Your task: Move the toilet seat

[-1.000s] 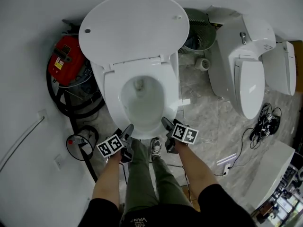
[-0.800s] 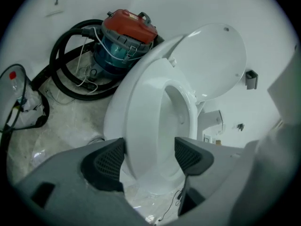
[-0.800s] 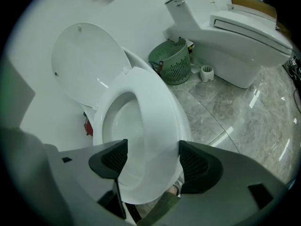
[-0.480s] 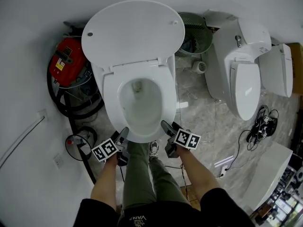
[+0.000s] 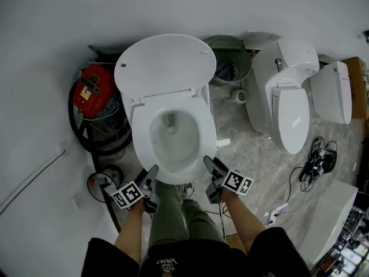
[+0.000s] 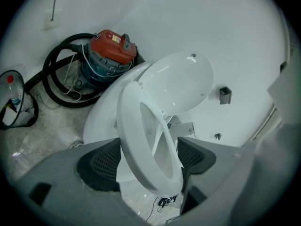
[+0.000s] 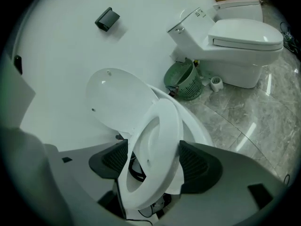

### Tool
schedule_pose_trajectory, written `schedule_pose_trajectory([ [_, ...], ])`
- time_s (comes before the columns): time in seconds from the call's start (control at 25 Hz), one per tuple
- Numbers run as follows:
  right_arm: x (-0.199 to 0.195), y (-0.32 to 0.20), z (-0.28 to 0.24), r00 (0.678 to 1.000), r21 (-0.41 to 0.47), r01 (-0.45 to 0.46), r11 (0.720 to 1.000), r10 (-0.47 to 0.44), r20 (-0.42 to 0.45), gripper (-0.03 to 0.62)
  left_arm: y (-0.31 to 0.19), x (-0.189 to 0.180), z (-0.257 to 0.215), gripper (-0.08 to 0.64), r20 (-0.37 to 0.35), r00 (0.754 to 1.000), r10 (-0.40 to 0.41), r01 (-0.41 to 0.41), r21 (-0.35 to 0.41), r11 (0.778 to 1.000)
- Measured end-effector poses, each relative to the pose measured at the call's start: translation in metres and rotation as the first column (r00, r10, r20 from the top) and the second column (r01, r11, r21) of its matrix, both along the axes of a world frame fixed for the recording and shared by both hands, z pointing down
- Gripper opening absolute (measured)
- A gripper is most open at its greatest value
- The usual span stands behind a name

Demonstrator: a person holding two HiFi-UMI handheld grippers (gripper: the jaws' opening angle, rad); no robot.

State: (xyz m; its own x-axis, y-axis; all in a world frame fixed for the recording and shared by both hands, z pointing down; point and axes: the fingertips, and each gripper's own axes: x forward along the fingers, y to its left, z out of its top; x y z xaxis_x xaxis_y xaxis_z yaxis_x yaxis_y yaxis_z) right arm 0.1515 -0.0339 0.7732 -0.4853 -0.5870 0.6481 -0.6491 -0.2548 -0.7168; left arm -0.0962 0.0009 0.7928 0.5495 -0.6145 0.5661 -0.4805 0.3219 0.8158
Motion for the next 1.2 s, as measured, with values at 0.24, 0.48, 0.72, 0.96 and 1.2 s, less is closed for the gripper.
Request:
schedule_pose_trajectory([
  [0.24, 0.000, -0.023, -0.056, 0.997, 0.089, -0.063, 0.994, 0.060, 0.041, 0.321, -0.023, -0.004, -0.053, 0.393, -0.033, 0.999, 0.005, -0.003, 0.076, 0.997],
  [0.48, -0.005, -0.050, -0.098, 0.994, 0.165, -0.097, 0.981, 0.090, 0.055, 0.321, -0.047, -0.010, -0.092, 0.397, -0.060, 0.998, 0.017, -0.009, 0.124, 0.992],
  [0.72, -0.008, -0.074, -0.129, 0.988, 0.228, -0.150, 0.962, 0.135, 0.079, 0.314, -0.069, -0.016, -0.121, 0.399, -0.098, 0.995, 0.031, -0.013, 0.180, 0.984],
  [0.96, -0.007, -0.094, -0.155, 0.970, 0.269, -0.238, 0.933, 0.212, 0.122, 0.308, -0.090, -0.018, -0.142, 0.403, -0.127, 0.990, 0.057, -0.030, 0.203, 0.979],
  [1.2, -0.019, -0.101, -0.176, 0.971, 0.312, -0.235, 0.921, 0.205, 0.125, 0.304, -0.109, -0.022, -0.161, 0.413, -0.137, 0.987, 0.088, -0.053, 0.238, 0.970],
])
